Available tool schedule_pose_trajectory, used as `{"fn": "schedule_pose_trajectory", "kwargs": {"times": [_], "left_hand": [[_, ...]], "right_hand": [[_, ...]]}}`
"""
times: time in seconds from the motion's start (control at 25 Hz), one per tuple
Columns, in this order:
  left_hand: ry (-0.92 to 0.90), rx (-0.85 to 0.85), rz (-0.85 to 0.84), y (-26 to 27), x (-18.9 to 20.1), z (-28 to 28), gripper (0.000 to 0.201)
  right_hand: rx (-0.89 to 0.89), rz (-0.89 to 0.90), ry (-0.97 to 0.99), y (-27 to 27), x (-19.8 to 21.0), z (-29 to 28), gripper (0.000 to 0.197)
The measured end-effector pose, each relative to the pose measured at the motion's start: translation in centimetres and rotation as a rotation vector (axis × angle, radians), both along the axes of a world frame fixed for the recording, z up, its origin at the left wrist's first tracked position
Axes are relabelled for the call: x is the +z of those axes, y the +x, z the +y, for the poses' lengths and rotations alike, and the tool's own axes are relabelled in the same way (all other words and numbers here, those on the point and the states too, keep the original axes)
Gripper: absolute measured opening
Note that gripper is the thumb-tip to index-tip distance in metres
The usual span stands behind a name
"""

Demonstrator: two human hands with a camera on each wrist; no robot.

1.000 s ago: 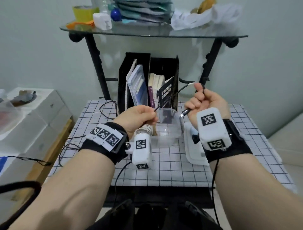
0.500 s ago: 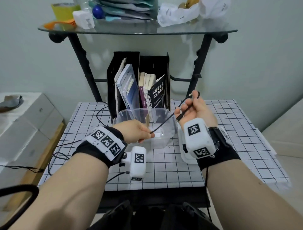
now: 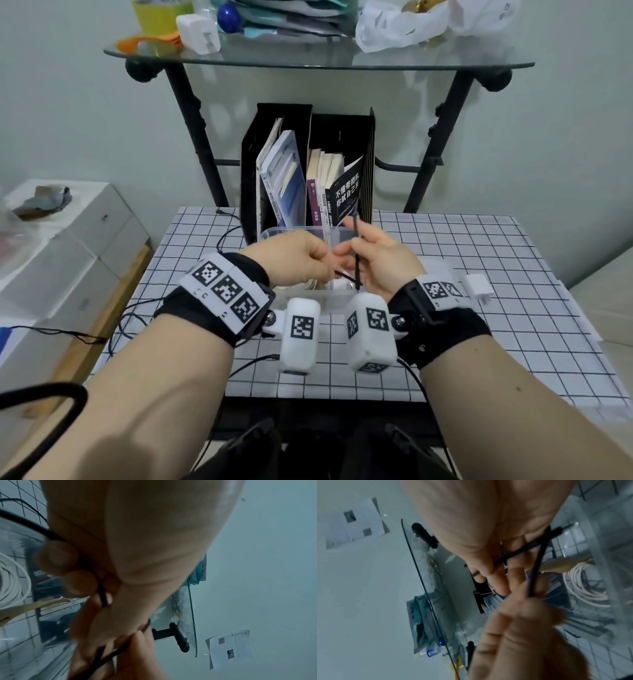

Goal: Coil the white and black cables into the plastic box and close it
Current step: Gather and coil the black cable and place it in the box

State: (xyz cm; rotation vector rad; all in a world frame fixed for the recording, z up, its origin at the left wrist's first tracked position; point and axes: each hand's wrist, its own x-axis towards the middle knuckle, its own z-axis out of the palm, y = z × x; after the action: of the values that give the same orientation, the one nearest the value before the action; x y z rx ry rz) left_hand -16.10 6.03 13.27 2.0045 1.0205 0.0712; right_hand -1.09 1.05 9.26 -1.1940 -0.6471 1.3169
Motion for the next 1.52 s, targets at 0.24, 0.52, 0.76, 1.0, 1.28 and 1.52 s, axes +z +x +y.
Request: {"fn": "schedule_pose_trajectory", "kwargs": {"times": [0.24,0.52,0.76,1.0,1.28,1.52], "left_hand": [[0.007,0.262,-0.354,0.7,-1.0,1.0,0.008],[-0.008,0.305,-0.444,0.7,-2.2,1.4,0.017],[-0.252,0.266,-0.522,0.0,-2.6,1.9,0.023],[-0.185,0.315,-0.477,-0.5,-2.5,2.4,0.029],[-0.237,0.352,-0.512,-2.3,-3.0,2.3,0.056],[-0.192,0.471,-0.474,-6.4,-5.7,2.7,0.045]], "right_hand": [[0.214,-0.178,-0.160,0.2,0.8,-0.4,0.020],[0.376,-0.101,-0.165,1.3,1.6,-0.5,0.026],[0.287,0.244,-0.096,1.1,1.5,-0.6,0.029],[0.269,0.019,-0.163,-0.7,2.3,-0.4,0.032],[0.183,0.125,0.034,-1.1,3.8,0.0,0.034],[0.125,0.227,0.161,-0.8,5.1,0.2,0.032]]}}
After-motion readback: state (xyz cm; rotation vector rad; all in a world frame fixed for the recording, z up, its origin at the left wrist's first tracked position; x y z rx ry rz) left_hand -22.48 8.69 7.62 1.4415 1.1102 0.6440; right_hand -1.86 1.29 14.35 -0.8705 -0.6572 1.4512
